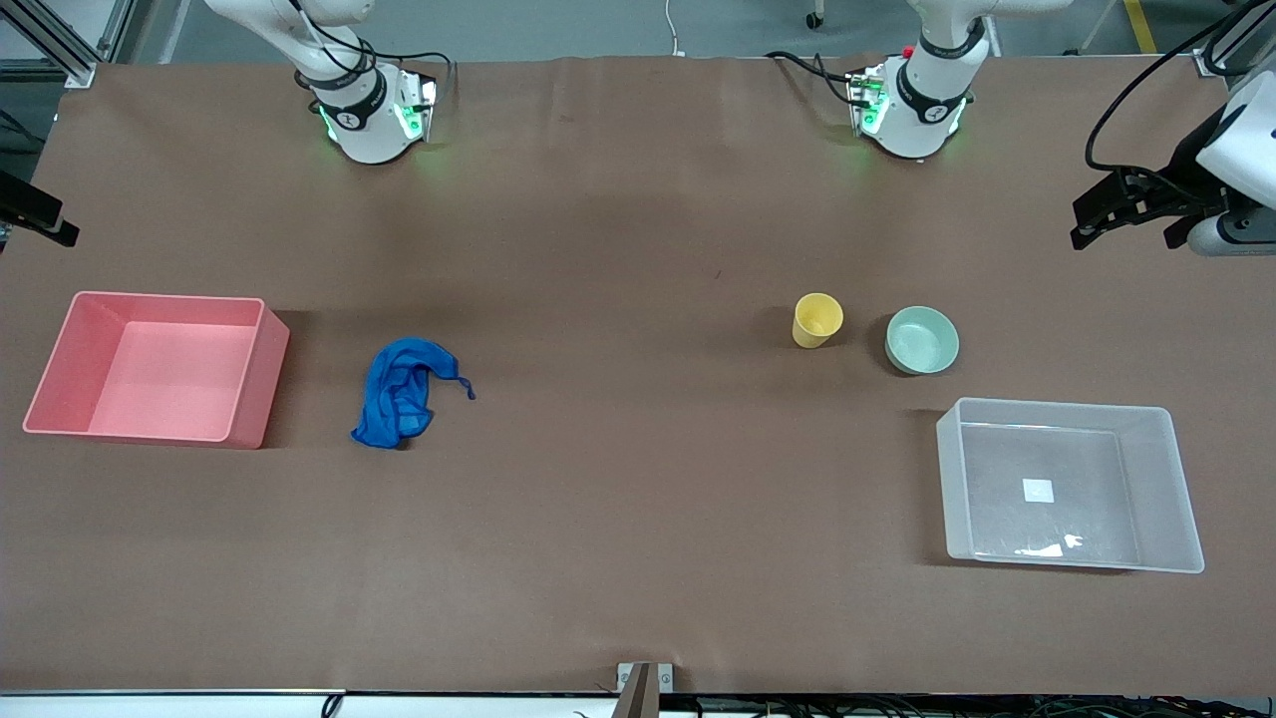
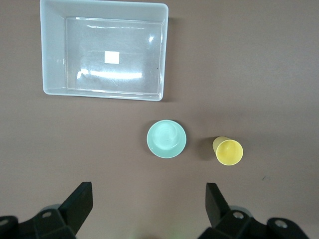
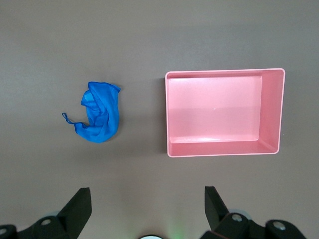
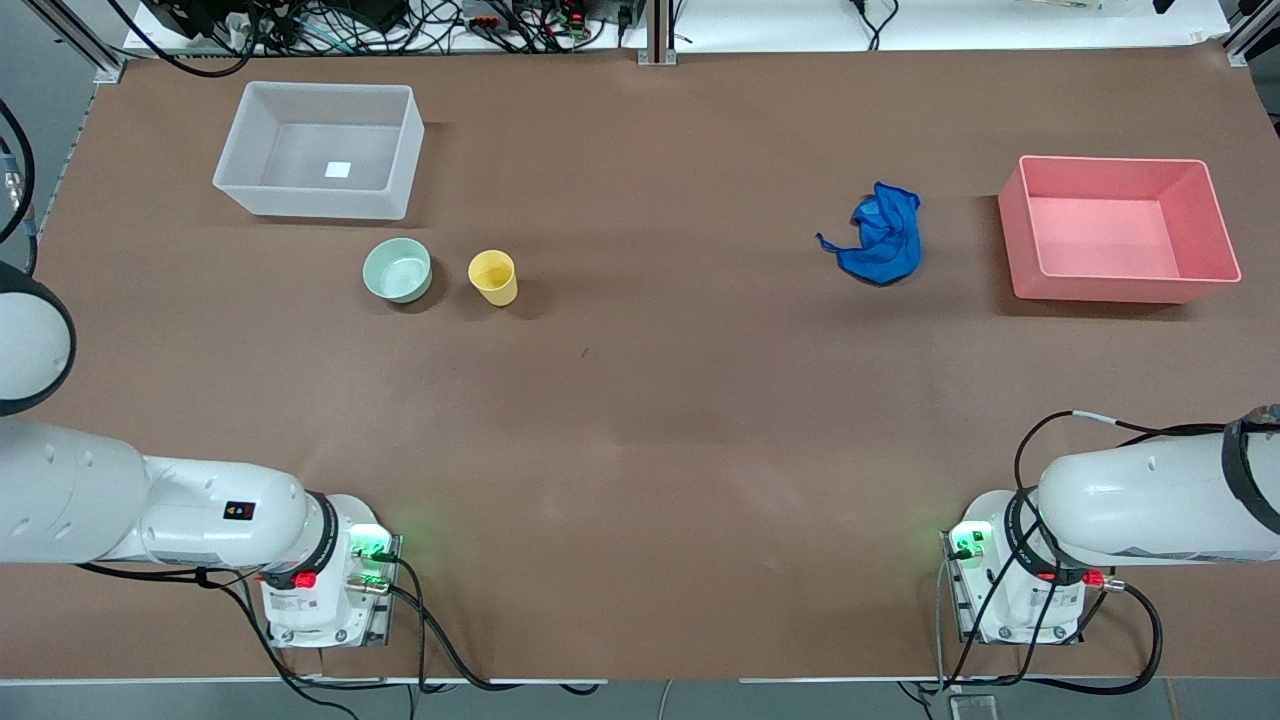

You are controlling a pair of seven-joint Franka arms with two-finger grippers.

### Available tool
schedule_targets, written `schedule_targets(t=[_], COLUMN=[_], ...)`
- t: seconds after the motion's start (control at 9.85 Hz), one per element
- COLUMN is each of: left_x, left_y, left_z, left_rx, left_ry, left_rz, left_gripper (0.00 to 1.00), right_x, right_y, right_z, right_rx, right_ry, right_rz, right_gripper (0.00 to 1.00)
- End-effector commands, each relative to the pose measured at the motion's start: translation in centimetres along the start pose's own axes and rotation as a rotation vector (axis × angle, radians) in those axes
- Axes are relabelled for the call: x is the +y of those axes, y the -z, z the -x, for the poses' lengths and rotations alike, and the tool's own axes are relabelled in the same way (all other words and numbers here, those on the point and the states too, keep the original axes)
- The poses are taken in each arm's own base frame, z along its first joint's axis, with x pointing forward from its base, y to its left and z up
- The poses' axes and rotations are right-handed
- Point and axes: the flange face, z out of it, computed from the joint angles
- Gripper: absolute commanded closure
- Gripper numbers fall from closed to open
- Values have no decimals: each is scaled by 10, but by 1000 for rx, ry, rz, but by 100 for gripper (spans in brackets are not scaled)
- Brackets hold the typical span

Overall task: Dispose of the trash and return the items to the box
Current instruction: 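Reach the right gripper to the blue cloth while the left gripper reaches the green bowl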

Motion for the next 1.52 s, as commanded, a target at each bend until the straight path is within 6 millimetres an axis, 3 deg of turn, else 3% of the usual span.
schedule_targets(t=[0.0, 0.51, 0.61, 0.81, 0.91, 1.02, 1.12, 1.22, 1.42], left_x=[5, 3, 3, 1, -4, -7, -25, -37, -38], left_y=[-17, -29, -45, -89, -120, -146, -179, -216, -293], left_z=[3, -9, -6, -1, -1, 4, 15, 23, 51], left_rx=[-31, -47, -71, -60, -57, -52, -42, -31, 34], left_ry=[-21, -17, -20, -18, -9, -6, 1, -10, -9], left_rz=[5, -4, -8, -5, -4, -3, 3, 7, 8], left_gripper=[0, 0, 0, 0, 0, 0, 0, 0, 0], right_x=[2, -2, -12, -77, -102, -122, -132, -138, -152], right_y=[2, 2, 3, -8, -27, -60, -99, -144, -249], right_z=[6, 6, 4, -2, -12, -29, -42, -49, -58], right_rx=[0, 0, 10, 3, -5, -20, -31, -34, -31], right_ry=[-7, -8, -43, -59, -17, -25, -40, -32, -5], right_rz=[3, 4, 2, -1, 4, 6, 5, 4, -3], right_gripper=[0, 0, 0, 0, 0, 0, 0, 0, 0])
